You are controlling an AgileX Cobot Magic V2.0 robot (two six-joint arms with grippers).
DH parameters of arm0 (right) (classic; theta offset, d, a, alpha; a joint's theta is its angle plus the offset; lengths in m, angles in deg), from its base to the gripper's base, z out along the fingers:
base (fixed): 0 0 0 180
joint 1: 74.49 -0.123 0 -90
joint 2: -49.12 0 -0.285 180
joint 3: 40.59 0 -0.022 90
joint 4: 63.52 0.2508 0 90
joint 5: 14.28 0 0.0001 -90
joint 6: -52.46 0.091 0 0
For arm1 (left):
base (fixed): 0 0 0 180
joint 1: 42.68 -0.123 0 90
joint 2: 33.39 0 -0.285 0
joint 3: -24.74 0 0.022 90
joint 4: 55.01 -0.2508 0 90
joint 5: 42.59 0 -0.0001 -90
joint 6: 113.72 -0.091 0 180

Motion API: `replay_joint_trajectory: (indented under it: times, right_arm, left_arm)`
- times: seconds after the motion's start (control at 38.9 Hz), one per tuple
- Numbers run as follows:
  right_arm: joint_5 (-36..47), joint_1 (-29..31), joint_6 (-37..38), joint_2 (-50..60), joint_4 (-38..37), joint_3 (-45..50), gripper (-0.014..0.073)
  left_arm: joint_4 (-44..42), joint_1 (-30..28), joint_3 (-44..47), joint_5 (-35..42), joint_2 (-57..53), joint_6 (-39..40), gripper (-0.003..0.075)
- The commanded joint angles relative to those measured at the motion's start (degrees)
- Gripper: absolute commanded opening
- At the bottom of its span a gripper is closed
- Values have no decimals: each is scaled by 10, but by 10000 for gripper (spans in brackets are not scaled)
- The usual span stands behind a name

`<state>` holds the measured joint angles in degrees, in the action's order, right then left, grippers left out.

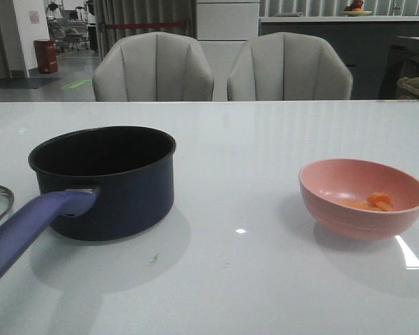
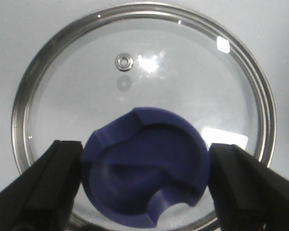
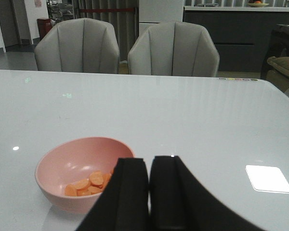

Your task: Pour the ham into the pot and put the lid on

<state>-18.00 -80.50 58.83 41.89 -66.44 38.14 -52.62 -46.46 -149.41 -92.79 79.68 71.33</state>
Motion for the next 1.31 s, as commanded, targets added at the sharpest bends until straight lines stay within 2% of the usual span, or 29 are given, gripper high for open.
replay_joint_trajectory:
  times: [0.0, 0.28, 0.67, 1.13, 1.29]
  right_arm:
    - [40, -1, 0, 12, -6, -3, 181]
    - [40, -1, 0, 12, -6, -3, 181]
    - [40, -1, 0, 12, -6, -3, 181]
    - [40, -1, 0, 12, -6, -3, 181]
    - [37, -1, 0, 12, -6, -3, 181]
  left_arm:
    - [3, -1, -15, 8, -29, -1, 518]
    - [-24, -1, -18, 18, -68, -1, 511]
    - [-16, 1, -8, 13, -165, -1, 511]
    - [-2, 64, 208, 141, -472, -1, 511]
    - [-2, 68, 298, 224, -598, 1, 511]
